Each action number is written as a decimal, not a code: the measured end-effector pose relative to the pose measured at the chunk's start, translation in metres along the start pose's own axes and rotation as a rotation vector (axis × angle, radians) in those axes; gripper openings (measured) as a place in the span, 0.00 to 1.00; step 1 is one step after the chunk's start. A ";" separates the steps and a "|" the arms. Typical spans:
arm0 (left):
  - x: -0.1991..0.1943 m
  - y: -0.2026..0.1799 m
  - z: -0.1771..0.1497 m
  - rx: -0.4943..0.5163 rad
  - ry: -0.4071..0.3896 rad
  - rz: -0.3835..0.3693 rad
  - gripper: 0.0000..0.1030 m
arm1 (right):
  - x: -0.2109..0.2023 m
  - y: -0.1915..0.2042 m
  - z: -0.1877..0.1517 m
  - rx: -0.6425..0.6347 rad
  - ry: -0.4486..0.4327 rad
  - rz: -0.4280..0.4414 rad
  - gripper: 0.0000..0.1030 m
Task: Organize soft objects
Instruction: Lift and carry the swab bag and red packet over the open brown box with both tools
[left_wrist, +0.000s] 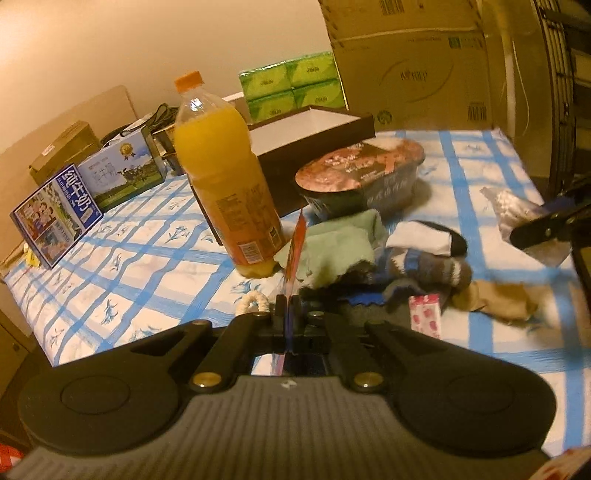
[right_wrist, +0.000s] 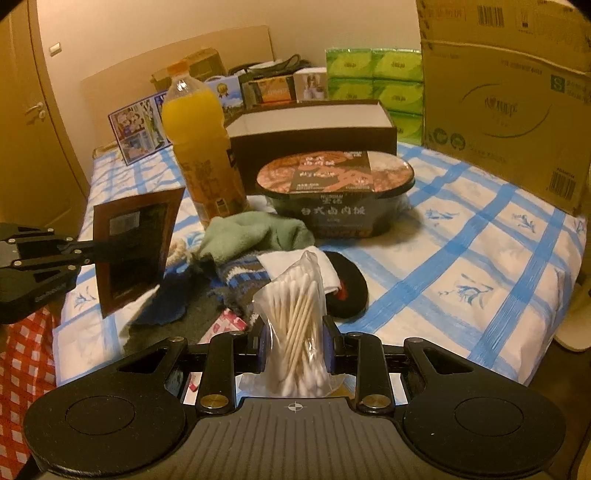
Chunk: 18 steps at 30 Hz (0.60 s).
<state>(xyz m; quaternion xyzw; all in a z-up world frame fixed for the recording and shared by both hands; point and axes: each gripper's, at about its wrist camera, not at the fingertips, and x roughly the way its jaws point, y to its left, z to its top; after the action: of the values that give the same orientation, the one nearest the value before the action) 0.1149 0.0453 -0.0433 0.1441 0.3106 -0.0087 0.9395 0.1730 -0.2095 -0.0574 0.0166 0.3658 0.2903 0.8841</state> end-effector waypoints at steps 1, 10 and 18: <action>-0.005 0.000 0.000 -0.009 -0.001 0.002 0.01 | -0.003 0.001 0.000 -0.001 -0.007 0.002 0.28; -0.049 0.003 0.001 -0.076 -0.036 0.016 0.01 | -0.038 0.002 -0.002 0.004 -0.064 0.025 0.28; -0.071 0.012 0.008 -0.129 -0.043 0.021 0.01 | -0.061 0.000 -0.002 0.004 -0.101 0.041 0.28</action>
<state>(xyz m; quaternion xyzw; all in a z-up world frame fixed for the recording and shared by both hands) 0.0633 0.0499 0.0075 0.0861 0.2888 0.0181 0.9533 0.1369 -0.2417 -0.0202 0.0408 0.3210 0.3065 0.8952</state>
